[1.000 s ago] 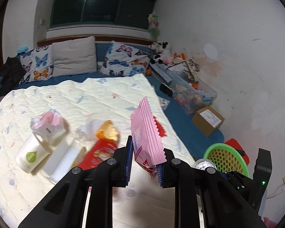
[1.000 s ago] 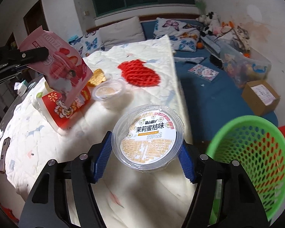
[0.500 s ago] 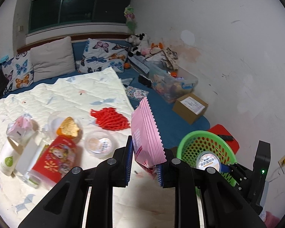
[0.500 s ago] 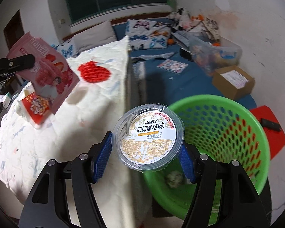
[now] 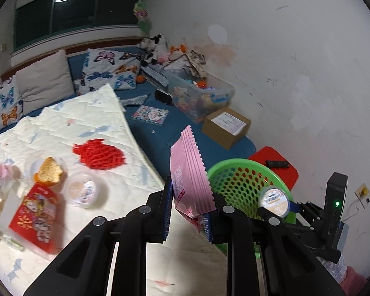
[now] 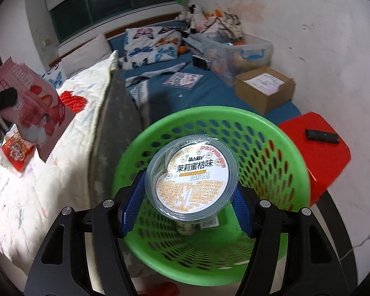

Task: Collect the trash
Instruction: 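Grasp the clear plastic tub with the right tool and drop it into the basket, then open the left tool over the green basket to drop the pink packet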

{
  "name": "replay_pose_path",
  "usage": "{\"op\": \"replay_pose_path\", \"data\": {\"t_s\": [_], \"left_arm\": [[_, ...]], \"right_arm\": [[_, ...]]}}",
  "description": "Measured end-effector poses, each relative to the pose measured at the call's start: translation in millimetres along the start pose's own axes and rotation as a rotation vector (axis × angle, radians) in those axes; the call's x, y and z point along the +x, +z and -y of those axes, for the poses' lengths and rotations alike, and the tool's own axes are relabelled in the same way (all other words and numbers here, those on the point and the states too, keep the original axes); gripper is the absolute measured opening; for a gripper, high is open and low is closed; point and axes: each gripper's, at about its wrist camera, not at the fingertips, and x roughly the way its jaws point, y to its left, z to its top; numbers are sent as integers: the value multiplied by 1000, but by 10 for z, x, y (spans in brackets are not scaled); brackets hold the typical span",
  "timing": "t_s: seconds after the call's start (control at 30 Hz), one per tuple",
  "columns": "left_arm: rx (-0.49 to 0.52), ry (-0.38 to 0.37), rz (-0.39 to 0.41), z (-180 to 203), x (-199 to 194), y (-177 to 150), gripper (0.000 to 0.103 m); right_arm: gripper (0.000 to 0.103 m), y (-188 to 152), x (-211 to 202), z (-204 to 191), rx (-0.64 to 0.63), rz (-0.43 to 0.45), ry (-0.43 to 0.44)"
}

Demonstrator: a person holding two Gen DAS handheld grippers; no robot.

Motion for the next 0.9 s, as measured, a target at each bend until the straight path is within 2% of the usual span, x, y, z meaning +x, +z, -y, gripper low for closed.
{"op": "replay_pose_path", "data": {"t_s": [0.13, 0.43, 0.8, 0.9], "left_arm": [[21, -23, -22, 147, 102, -6, 21], [66, -77, -76, 483, 372, -46, 21], [95, -106, -150, 703, 670, -123, 23], [97, -115, -159, 732, 692, -144, 33]], "right_arm": [[72, -17, -38, 98, 18, 7, -11], [72, -43, -193, 225, 40, 38, -22], [72, -163, -395, 417, 86, 65, -36], [72, -186, -415, 451, 95, 65, -41]]}}
